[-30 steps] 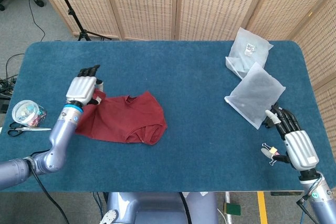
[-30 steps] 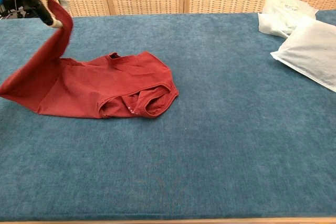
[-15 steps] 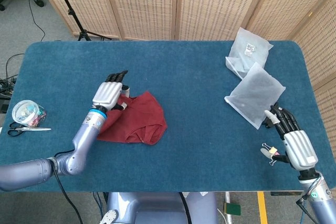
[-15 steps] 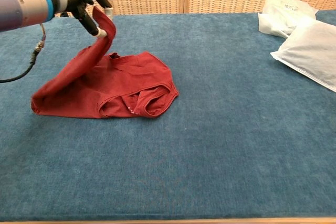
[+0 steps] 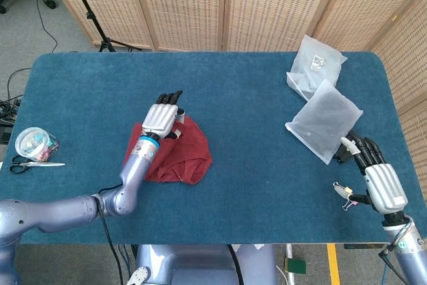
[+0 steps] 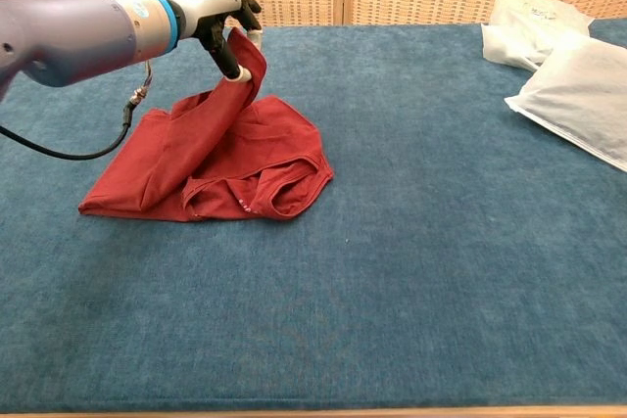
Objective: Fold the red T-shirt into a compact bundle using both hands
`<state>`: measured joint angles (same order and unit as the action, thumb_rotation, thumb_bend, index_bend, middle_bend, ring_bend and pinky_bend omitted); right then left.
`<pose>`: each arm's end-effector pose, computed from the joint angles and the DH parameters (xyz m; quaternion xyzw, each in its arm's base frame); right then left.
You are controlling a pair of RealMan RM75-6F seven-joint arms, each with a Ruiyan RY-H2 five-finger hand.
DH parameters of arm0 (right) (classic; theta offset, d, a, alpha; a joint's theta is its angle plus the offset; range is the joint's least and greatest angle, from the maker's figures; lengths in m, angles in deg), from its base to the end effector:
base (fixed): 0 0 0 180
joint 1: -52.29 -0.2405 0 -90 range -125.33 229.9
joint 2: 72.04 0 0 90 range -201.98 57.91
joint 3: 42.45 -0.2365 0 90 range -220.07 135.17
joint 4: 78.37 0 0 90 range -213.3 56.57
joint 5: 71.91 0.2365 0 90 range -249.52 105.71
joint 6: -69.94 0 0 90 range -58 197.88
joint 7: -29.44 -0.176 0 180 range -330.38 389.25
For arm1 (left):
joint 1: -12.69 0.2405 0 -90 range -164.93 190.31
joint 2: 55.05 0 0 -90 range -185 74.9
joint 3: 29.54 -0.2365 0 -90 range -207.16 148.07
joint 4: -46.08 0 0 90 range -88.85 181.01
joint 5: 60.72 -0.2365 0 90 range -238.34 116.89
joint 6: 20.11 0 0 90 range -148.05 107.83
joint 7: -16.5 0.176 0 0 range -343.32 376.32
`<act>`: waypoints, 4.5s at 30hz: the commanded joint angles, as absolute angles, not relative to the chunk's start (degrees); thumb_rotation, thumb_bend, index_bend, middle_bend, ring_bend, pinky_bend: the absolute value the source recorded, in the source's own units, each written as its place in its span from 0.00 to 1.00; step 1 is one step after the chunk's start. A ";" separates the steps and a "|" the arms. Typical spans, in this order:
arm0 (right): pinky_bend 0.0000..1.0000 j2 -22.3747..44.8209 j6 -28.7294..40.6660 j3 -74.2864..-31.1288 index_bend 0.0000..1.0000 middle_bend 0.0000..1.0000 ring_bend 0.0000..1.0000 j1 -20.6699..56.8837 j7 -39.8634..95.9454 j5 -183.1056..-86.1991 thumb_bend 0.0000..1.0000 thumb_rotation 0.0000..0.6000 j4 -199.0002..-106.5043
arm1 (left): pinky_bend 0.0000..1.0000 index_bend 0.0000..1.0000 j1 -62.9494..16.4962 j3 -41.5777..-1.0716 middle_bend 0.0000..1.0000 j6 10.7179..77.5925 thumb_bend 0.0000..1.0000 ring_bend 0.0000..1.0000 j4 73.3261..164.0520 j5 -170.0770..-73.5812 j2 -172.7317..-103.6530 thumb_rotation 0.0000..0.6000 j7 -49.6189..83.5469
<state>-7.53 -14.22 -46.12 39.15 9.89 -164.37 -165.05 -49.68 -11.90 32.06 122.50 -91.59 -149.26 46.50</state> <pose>-0.2726 -0.2596 0.1263 0.6065 -0.3978 0.5060 0.4668 -0.0486 0.4399 -0.0613 -0.6927 -0.4427 -0.3552 0.4449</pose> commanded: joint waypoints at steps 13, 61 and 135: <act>0.00 -7.49 -14.03 -46.05 0.00 0.00 0.00 39.15 9.56 -164.29 0.00 1.00 -164.70 | 0.00 0.00 -49.20 -11.34 0.00 31.99 0.17 0.00 122.80 -90.92 -149.38 1.00 44.97; 0.00 -6.41 -12.31 -45.25 0.00 0.00 0.00 38.39 13.14 -164.79 0.00 1.00 -165.52 | 0.00 0.47 -41.29 -14.37 0.00 27.41 0.27 0.00 113.45 -88.82 -148.71 1.00 38.09; 0.00 -7.64 -13.87 -45.16 0.00 0.00 0.00 39.03 12.35 -165.37 0.00 1.00 -166.66 | 0.00 0.71 -37.31 -16.92 0.00 34.65 0.42 0.00 137.93 -106.63 -143.14 1.00 38.79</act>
